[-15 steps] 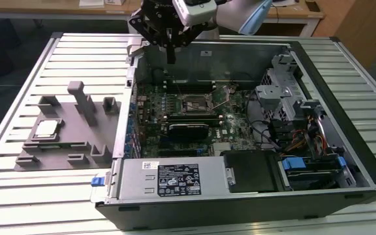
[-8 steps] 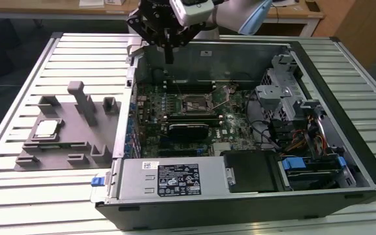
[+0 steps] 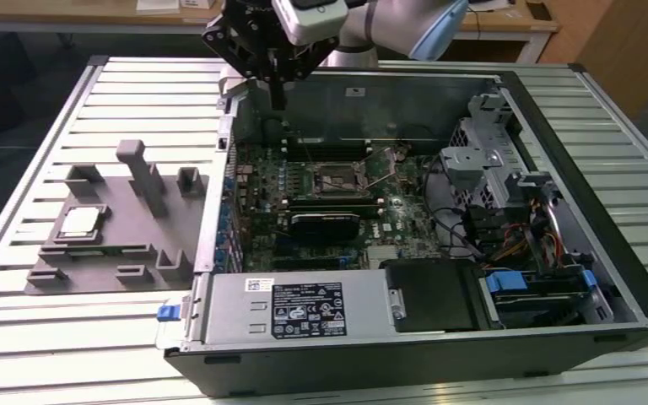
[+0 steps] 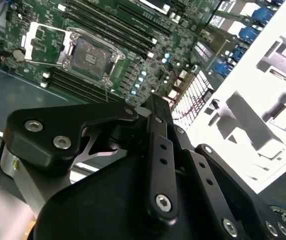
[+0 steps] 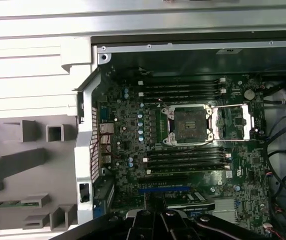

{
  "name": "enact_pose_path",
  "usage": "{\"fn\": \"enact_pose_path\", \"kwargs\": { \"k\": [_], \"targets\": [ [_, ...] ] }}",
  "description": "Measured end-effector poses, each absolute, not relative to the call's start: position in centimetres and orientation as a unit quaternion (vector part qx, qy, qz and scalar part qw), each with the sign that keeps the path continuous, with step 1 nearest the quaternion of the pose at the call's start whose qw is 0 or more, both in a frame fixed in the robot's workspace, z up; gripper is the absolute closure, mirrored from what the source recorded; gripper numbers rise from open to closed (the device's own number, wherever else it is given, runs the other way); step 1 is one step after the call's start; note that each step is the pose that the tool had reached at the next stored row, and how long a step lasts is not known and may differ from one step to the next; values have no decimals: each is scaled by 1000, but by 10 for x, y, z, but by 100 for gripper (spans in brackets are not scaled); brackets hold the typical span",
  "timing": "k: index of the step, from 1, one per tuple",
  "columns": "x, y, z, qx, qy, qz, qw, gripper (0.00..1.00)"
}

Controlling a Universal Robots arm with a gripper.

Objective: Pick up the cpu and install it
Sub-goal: 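Reach for the cpu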

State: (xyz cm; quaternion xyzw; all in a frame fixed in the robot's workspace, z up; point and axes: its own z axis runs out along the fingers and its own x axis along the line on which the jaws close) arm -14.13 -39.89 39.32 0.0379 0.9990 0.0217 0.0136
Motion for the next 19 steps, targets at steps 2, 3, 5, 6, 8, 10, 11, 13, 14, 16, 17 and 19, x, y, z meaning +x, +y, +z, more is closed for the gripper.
{"fn": "enact_pose_path", "kwargs": {
  "k": [2,3,5,6,8,10,11,13,14,16,17,19],
  "targets": [
    [-145,-399,393,38,999,22,14,89],
    [-146,-399,393,38,999,22,14,89],
    [-148,-399,393,38,999,22,14,89],
    [-149,-399,393,38,999,22,14,89],
    [-152,-399,393,38,999,22,14,89],
    [-154,-399,393,38,999,22,14,89],
    [-156,-399,393,38,999,22,14,89],
    [-158,-399,393,38,999,22,14,89],
    [-159,-399,393,38,999,22,14,89],
    [-162,-399,393,38,999,22,14,89],
    [-163,-399,393,38,999,22,14,89],
    [-166,-399,393,38,999,22,14,89]
  ]
}}
